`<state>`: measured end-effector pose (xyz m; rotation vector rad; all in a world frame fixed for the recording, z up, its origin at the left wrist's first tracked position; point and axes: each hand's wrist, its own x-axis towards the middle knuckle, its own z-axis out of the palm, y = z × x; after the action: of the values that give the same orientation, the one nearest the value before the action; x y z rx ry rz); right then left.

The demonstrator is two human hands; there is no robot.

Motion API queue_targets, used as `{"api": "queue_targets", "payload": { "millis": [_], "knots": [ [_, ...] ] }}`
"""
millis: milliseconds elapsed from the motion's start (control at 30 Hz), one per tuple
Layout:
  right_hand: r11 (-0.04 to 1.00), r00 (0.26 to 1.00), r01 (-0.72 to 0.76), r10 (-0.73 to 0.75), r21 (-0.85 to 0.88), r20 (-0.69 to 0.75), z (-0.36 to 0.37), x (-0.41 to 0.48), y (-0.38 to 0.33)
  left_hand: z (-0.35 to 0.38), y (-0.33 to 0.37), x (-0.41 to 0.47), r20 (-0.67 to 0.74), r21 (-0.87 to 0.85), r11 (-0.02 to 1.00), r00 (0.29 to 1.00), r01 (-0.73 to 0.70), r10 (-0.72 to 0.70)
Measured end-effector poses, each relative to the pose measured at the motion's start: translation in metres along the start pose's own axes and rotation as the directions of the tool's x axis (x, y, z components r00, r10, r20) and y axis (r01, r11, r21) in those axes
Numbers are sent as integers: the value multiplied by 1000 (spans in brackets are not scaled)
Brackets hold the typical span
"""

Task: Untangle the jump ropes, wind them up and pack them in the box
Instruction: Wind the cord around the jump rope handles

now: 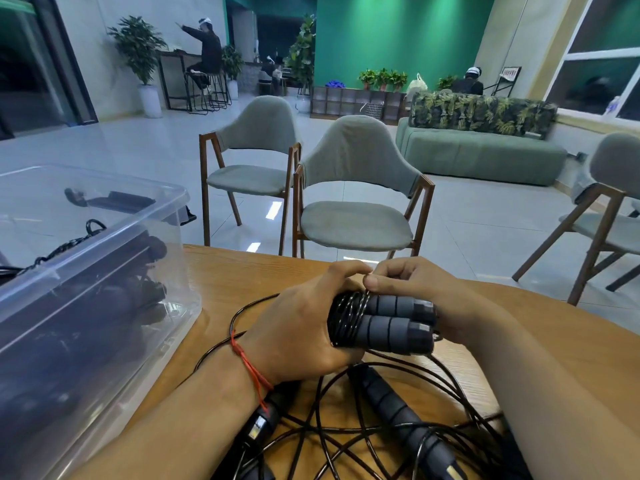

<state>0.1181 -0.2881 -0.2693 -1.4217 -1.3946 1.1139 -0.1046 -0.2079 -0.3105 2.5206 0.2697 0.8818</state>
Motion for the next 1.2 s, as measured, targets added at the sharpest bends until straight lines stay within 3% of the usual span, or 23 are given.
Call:
{"api": "queue_targets", "payload": {
  "millis": [267,367,467,567,667,767,900,1100,1200],
  "knots": [
    [1000,997,9,-11,-22,-77,11,7,0,3,-4,-1,-50,-74,997,998,24,-28],
    [996,982,12,-29,-93,-186,13,13,8,7,-2,1,-161,-153,987,985,41,-66],
    [973,973,18,-70,-228,-220,20,13,7,6,5,5,-330,-310,933,899,185,-288],
    [935,971,59,-135,-350,-196,26,10,5,2,5,10,-373,-557,791,775,254,-511],
    [919,953,85,-187,-384,-238,26,10,6,-3,0,14,-347,-721,644,670,257,-656],
    [907,939,122,-237,-403,-249,25,11,10,-7,-5,15,-266,-811,528,646,251,-716],
    [855,905,217,-357,-472,-231,28,10,14,-6,-12,15,-252,-824,498,612,271,-750],
    [755,846,332,-504,-566,-176,34,9,9,-9,-19,15,-324,-792,501,456,348,-829],
    [683,820,359,-556,-636,-134,40,7,6,-8,-18,17,-328,-781,507,452,364,-829]
  ]
}}
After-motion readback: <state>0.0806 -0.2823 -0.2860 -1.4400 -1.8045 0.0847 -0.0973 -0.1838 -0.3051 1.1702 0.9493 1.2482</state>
